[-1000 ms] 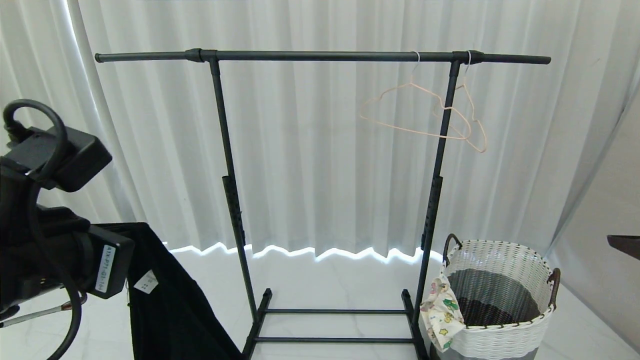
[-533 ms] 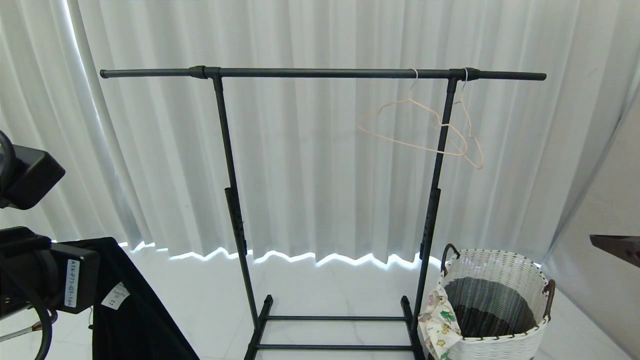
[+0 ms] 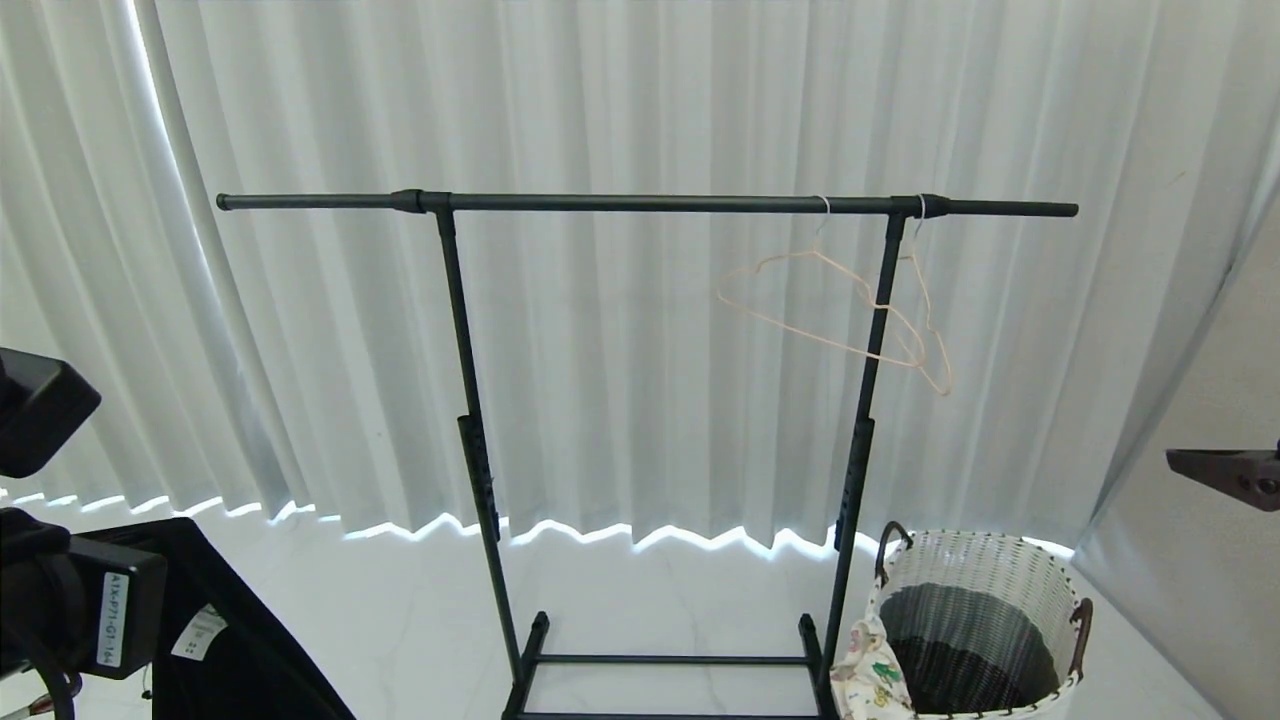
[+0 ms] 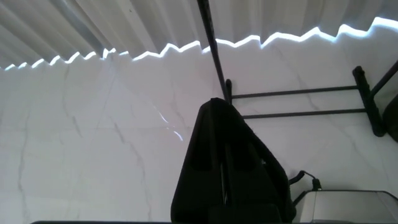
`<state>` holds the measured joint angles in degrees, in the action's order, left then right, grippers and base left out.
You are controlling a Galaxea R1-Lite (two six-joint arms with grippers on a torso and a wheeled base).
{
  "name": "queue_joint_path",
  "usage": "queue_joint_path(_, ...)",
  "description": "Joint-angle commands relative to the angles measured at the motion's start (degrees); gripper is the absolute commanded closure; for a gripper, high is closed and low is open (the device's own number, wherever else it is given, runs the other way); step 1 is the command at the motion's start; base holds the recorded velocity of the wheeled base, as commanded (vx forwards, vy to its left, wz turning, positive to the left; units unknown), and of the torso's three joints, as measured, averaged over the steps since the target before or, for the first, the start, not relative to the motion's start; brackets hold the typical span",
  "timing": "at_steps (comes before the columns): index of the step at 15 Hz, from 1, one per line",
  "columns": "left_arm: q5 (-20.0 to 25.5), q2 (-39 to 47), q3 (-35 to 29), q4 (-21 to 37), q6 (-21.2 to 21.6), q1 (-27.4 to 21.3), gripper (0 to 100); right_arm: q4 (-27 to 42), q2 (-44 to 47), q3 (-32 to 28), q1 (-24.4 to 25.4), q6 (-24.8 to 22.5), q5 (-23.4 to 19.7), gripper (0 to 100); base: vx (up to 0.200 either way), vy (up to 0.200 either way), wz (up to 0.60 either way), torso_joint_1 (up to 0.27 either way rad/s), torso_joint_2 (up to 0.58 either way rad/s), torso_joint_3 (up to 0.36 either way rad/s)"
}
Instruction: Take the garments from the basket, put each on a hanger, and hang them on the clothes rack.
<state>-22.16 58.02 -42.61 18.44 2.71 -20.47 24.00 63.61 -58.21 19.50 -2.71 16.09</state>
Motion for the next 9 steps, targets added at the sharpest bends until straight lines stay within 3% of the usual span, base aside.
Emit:
queue_joint_path(1, 0.0, -0.4, 0.2, -0.1, 0.0, 0.0, 100, -0.2, 0.2, 0.0, -0.5, 0.1, 0.0, 0, 0.000, 0.000, 0.00, 0.217, -0.50, -0.271)
queue_joint_path(9, -1.2, -0.3, 0.4, -0.1, -0.1, 0.0, 100, -3.3, 1.2, 1.3, -1.1, 1.3, 0.2, 0, 0.000, 0.000, 0.00, 0.239, -0.52, -0.283)
